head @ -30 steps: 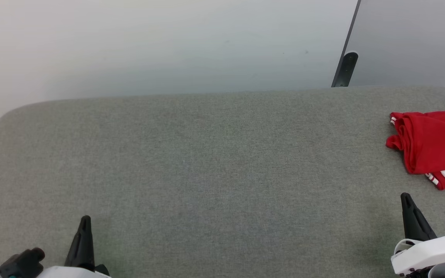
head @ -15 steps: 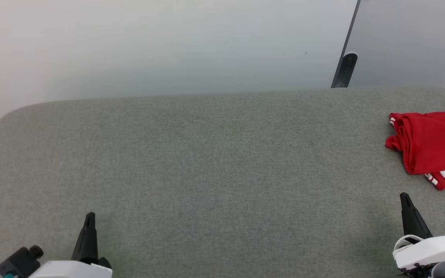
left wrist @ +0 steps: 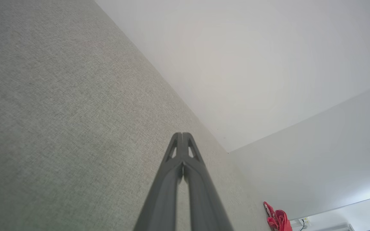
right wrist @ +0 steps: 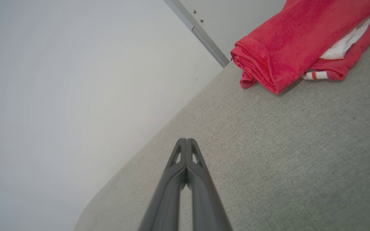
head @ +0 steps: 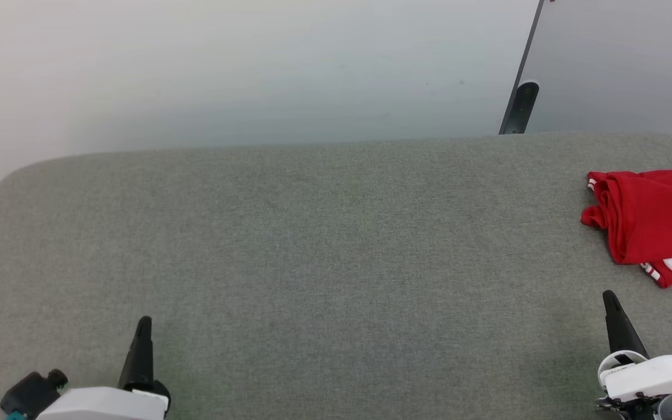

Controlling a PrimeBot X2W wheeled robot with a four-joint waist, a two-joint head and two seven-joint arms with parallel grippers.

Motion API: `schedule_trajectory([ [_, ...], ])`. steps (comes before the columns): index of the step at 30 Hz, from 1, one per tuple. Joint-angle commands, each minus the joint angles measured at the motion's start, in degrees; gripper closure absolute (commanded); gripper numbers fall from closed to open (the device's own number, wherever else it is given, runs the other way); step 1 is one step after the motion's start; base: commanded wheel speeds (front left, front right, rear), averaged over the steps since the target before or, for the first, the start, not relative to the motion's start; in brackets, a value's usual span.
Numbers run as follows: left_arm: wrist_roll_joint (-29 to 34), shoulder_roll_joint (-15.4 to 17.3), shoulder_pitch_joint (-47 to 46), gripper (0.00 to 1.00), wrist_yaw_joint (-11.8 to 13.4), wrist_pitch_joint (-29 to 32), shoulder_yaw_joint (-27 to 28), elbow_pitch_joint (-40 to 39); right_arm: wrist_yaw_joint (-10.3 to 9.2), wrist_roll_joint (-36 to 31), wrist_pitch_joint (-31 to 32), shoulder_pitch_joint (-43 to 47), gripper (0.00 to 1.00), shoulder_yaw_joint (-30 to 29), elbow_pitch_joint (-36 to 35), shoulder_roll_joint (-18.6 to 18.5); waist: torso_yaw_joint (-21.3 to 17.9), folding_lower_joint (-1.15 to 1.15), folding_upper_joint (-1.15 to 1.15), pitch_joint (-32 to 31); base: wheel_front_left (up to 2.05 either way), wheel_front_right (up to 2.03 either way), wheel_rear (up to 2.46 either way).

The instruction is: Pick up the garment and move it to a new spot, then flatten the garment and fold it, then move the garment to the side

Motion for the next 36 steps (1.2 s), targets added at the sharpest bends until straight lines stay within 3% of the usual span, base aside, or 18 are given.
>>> schedule_trajectory([
  [1, -1.4, 0.3, -1.4, 1.00, 0.0, 0.4, 0.3, -0.6, -0.02, 1.9, 0.3, -0.6, 1.00, -0.3, -0.9, -0.1, 0.0, 0.00, 0.00, 0.0, 0.00, 0.00, 0.00],
  [36, -19.1, -1.7, -3.4, 1.00, 0.0, 5.7, 0.4, 0.2, -0.03, 21.2, 5.5, -0.3, 1.00, -2.1, -2.2, 2.4, -0.1, 0.00, 0.00, -0.5, 0.00, 0.00, 0.00],
])
